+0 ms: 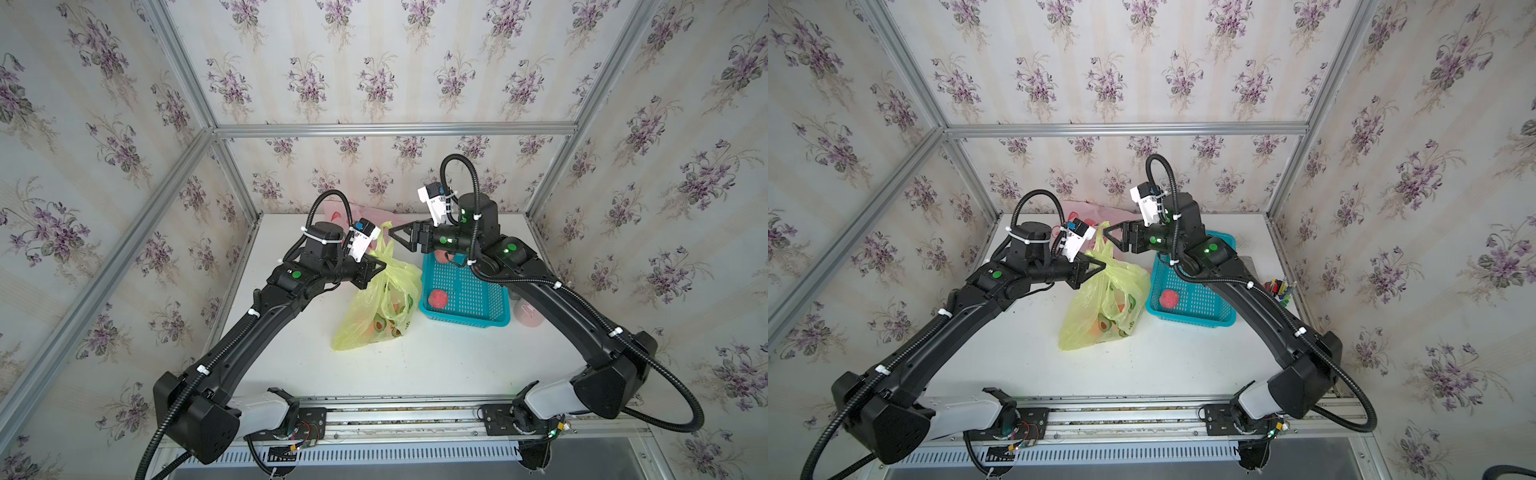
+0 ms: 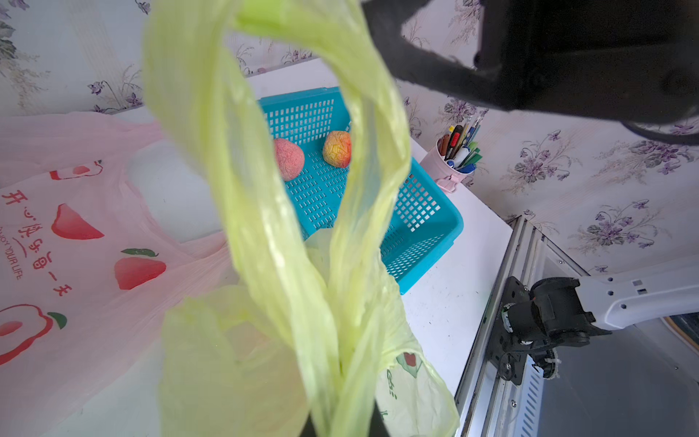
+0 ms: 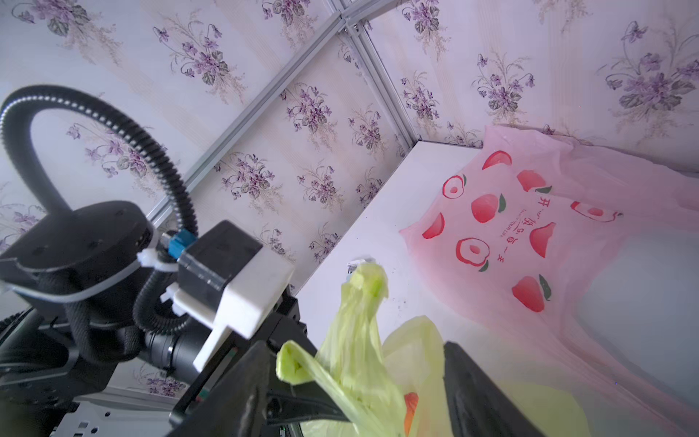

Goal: Place the peach into a plastic bag & tie a knot
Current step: Cross the plastic bag at the center of the board.

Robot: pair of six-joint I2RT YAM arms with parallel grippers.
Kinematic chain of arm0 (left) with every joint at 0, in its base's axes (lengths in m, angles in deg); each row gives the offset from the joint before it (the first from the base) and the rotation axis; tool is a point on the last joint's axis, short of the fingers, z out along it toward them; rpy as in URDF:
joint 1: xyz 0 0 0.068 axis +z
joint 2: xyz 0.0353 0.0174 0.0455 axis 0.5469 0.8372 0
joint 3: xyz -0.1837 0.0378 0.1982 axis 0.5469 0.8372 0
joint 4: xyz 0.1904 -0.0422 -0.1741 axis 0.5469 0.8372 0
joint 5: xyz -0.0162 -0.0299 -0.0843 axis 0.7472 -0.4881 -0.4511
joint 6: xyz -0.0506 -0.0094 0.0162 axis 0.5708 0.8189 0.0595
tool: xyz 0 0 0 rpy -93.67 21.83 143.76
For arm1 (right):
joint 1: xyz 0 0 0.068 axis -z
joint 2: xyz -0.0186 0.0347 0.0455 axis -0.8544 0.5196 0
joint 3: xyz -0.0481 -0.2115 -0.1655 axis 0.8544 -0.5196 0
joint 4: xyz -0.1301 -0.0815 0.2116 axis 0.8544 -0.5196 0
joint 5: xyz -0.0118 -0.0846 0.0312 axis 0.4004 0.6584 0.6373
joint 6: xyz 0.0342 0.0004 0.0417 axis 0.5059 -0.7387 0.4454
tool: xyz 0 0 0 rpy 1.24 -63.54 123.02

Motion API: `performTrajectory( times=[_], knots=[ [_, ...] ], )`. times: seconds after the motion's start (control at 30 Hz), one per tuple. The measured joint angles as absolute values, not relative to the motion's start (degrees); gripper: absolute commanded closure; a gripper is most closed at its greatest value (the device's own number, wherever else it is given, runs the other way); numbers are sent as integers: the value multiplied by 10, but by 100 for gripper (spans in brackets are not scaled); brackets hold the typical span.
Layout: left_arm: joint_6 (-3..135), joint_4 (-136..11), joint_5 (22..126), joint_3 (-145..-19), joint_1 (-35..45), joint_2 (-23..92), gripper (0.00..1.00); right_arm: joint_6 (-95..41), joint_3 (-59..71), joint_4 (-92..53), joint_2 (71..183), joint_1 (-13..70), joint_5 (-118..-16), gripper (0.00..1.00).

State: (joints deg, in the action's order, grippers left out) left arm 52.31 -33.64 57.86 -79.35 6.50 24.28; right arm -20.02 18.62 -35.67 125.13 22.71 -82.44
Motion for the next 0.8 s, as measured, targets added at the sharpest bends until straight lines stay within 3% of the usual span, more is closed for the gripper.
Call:
performTrajectory(
  times=[0.4, 0.67, 0.7, 0.8],
  knots=[
    [523, -336, 573, -793, 65, 245, 95, -209, 284, -399, 1332, 237, -842, 54],
    [523, -336, 572, -793, 65, 245, 95, -213, 281, -400, 1335, 238, -861, 61],
    [523, -336, 572, -793, 65, 246, 95, -213, 280, -400, 1336, 238, -864, 66],
    [523, -336, 572, -793, 65, 246, 95, -214, 279, -399, 1338, 238, -874, 98]
  ],
)
